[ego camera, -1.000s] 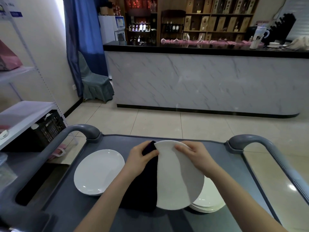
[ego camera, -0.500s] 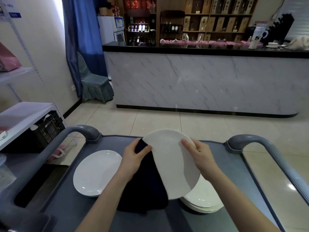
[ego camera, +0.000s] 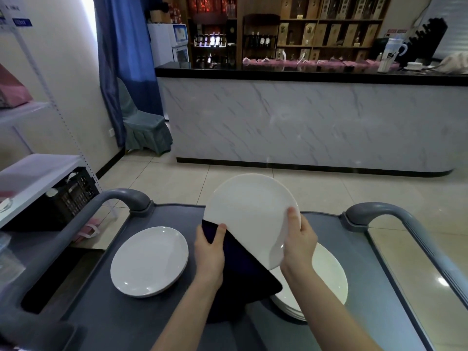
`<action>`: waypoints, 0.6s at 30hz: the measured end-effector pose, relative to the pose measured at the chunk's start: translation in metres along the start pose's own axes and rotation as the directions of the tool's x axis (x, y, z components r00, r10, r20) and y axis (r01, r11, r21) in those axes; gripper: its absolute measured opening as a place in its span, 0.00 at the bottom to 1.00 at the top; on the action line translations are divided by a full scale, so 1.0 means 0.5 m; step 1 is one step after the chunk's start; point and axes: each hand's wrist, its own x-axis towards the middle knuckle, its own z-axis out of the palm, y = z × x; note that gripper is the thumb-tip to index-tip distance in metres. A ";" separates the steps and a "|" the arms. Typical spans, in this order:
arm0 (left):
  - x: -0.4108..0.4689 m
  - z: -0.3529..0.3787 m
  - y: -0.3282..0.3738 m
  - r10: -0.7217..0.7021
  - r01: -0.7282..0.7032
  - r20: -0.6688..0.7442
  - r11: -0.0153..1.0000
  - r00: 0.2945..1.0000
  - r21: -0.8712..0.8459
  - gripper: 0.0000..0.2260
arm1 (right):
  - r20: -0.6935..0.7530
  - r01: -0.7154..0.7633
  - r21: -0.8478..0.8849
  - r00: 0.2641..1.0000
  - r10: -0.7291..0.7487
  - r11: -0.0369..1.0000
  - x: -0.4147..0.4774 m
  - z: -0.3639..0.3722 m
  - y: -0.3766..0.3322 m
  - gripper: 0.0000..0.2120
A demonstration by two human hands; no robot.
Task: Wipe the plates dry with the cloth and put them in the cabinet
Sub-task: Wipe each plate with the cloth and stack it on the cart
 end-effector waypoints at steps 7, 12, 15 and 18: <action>0.024 -0.019 0.014 -0.001 0.001 -0.038 1.000 0.999 -0.002 0.02 | 0.359 0.300 -0.399 0.921 -0.153 0.867 0.016 -0.054 0.006 0.19; 0.041 -0.036 0.025 0.010 -0.009 -0.025 0.999 1.000 0.036 0.04 | 0.798 0.873 -0.352 0.469 -0.380 0.338 0.023 -0.090 -0.005 0.28; 0.045 -0.035 0.030 -0.024 0.025 -0.024 0.999 0.999 0.027 0.04 | 0.956 0.960 -0.245 0.262 -0.128 0.135 0.025 -0.099 -0.002 0.34; 0.046 -0.035 0.037 -0.057 0.058 -0.012 0.998 0.998 0.020 0.05 | 0.981 0.981 -0.192 0.192 0.023 0.022 0.034 -0.098 0.000 0.39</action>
